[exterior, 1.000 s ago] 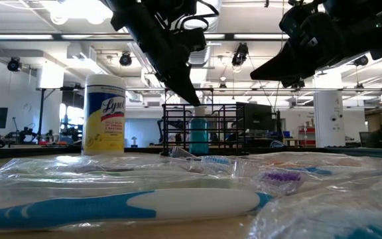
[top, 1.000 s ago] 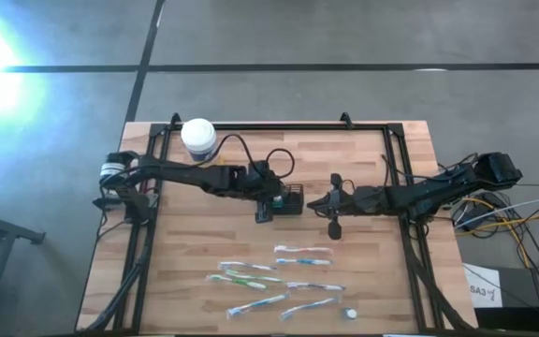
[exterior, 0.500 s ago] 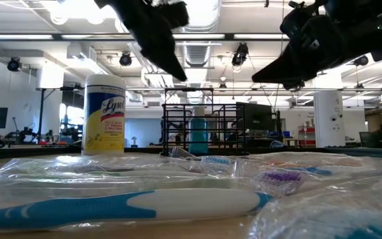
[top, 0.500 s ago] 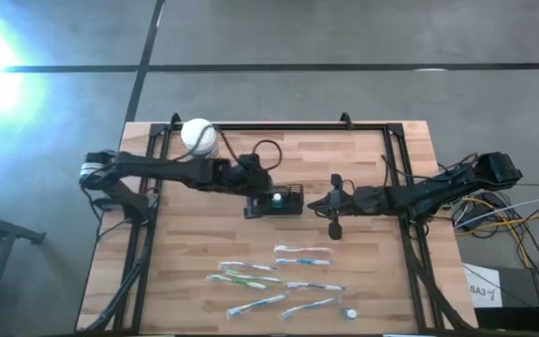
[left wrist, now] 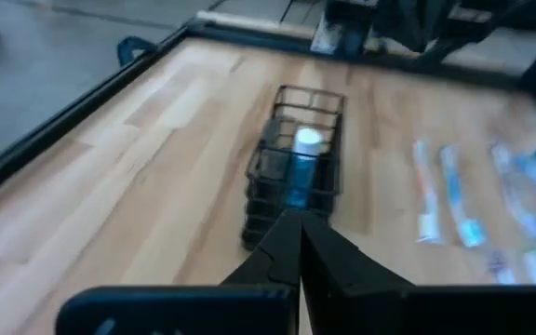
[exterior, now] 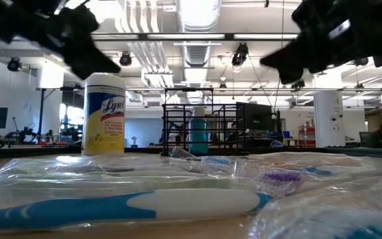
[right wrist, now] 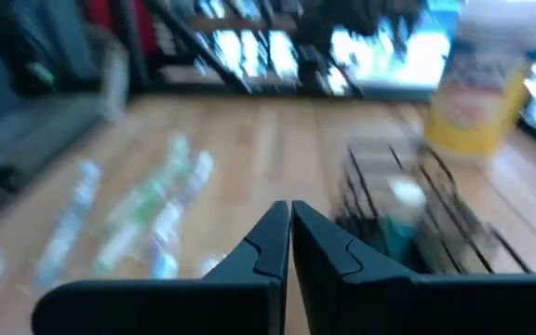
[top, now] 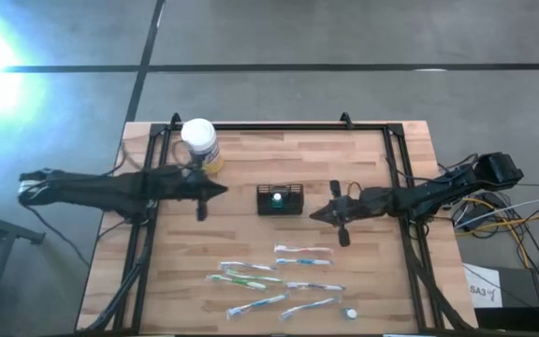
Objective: Pick & Place toothbrushing station
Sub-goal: Put the blue mouthwash into the black wire organizer
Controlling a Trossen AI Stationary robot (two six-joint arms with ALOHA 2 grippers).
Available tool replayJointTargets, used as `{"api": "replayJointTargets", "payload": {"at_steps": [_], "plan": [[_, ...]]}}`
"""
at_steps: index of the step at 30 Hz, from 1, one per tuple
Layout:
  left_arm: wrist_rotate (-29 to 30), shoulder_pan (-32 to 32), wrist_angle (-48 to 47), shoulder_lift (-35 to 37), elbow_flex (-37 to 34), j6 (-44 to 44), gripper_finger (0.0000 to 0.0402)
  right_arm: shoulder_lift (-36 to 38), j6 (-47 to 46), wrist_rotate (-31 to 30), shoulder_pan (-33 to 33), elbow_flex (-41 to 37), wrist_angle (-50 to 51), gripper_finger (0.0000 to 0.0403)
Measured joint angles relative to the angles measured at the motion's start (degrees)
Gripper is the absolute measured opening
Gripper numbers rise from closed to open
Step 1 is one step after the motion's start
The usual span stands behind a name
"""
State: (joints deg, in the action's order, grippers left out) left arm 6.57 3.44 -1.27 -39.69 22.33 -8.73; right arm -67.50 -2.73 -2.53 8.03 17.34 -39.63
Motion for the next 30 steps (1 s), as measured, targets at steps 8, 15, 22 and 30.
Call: {"api": "replayJointTargets", "payload": {"at_steps": [8,15,22,30], "plan": [[0.3,-0.3,2.3,18.7,-12.0,-0.8,0.0004,4.6,-1.4,1.0,0.0,-4.2,-9.4,0.0013],[0.4,-0.3,3.3,24.3,-17.9,-0.4,0.0004,8.3,-6.0,0.7,0.0,-3.6,-7.4,0.0013],[0.3,-0.3,5.5,27.0,-21.8,-1.4,0.0008,9.5,-7.9,0.5,1.6,2.8,9.6,0.0013],[0.3,-0.3,4.3,26.9,-21.8,-3.6,0.0009,6.4,-21.2,-12.8,10.5,27.3,60.1,0.0013]]}}
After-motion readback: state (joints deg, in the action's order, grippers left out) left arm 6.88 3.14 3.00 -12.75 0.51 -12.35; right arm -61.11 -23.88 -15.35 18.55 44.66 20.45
